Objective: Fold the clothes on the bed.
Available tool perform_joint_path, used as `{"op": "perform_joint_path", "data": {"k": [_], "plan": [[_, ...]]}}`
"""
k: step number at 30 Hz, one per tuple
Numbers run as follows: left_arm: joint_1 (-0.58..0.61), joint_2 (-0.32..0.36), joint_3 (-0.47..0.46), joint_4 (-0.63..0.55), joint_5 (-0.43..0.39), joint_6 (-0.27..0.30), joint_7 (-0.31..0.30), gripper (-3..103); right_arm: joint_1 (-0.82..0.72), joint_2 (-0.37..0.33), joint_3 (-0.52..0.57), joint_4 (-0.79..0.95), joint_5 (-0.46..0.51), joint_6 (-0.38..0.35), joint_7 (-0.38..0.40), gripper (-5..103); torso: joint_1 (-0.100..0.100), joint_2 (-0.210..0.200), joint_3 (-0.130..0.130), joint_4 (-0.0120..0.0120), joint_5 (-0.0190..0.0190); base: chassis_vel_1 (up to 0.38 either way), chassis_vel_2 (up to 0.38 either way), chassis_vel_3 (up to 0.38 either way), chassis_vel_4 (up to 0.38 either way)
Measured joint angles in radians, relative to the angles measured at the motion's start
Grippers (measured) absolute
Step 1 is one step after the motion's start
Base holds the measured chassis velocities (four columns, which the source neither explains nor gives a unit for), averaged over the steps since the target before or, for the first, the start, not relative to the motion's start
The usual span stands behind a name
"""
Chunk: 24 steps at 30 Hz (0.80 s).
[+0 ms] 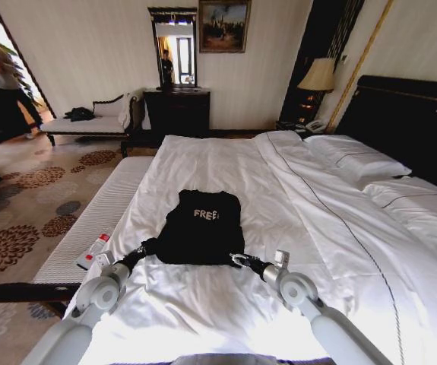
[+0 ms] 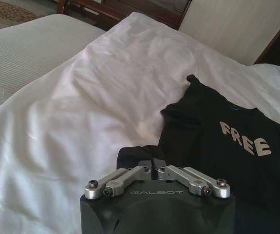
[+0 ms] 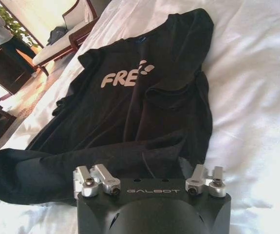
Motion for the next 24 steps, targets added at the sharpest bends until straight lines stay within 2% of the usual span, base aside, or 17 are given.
{"op": "perform_joint_path", "data": {"k": [1, 3, 7, 14, 16, 17, 18, 19, 20, 21, 24], "plan": [[0.0, 0.0, 0.0, 0.0, 0.0, 0.0, 0.0, 1, 0.002, 0.0, -0.003, 0.003, 0.002, -0.001, 0.001, 68, 0.0, 0.0, 0.0, 0.0, -0.0001, 0.0, 0.0, 0.0, 0.0], [0.001, 0.0, 0.0, 0.0, 0.0, 0.0, 0.0, 1, 0.004, 0.0, -0.008, 0.003, 0.002, -0.001, 0.001, 68, 0.0, 0.0, 0.0, 0.0, -0.0001, 0.0, 0.0, 0.0, 0.0], [0.003, 0.0, 0.0, -0.005, 0.002, 0.0, 0.001, 1, 0.01, 0.001, -0.016, -0.011, -0.005, 0.0, 0.002, 56, 0.0, 0.0, 0.0, 0.0, -0.0001, 0.0, 0.0, 0.0, 0.0], [0.007, 0.005, -0.002, -0.02, 0.002, 0.0, 0.002, 1, 0.014, -0.004, -0.021, -0.034, -0.025, 0.003, -0.002, 54, 0.0, 0.0, 0.0, -0.0001, 0.0, 0.0, 0.0, 0.0, 0.0], [0.008, 0.007, -0.003, -0.026, 0.002, 0.0, 0.002, 1, 0.022, -0.006, -0.027, -0.043, -0.026, 0.003, -0.002, 47, 0.0, 0.0, 0.0, 0.0, 0.0, 0.0, 0.0, 0.0, 0.0], [0.008, 0.007, -0.003, -0.026, 0.002, 0.0, 0.002, 1, 0.022, -0.006, -0.027, -0.043, -0.026, 0.003, -0.002, 47, 0.0, 0.0, 0.0, 0.0, 0.0, 0.0, 0.0, 0.0, 0.0], [0.009, 0.008, -0.005, -0.028, 0.001, 0.0, 0.002, 1, 0.025, -0.007, -0.029, -0.045, -0.026, 0.004, -0.002, 41, 0.0, 0.0, 0.0, 0.0, 0.0, 0.0, 0.0, 0.0, 0.0], [0.01, 0.009, -0.006, -0.03, 0.001, 0.0, 0.002, 1, 0.026, -0.007, -0.029, -0.046, -0.026, 0.004, -0.001, 41, 0.0, 0.0, 0.0, 0.0, 0.0, 0.0, 0.0, 0.0, 0.0], [0.011, 0.009, -0.007, -0.031, 0.001, 0.0, 0.002, 1, 0.027, -0.008, -0.029, -0.046, -0.026, 0.005, -0.001, 36, 0.0, 0.0, 0.0, 0.0, 0.0, 0.0, 0.0, 0.0, 0.0], [0.011, 0.009, -0.007, -0.031, 0.001, 0.0, 0.002, 1, 0.027, -0.008, -0.029, -0.046, -0.026, 0.005, -0.001, 36, 0.0, 0.0, 0.0, 0.0, 0.0, 0.0, 0.0, 0.0, 0.0], [0.015, 0.011, -0.01, -0.033, 0.001, 0.0, 0.002, 1, 0.024, -0.011, -0.026, -0.047, -0.025, 0.008, -0.001, 19, 0.0, 0.0, 0.0, 0.0, -0.0001, 0.0, 0.0, 0.0, 0.0]]}}
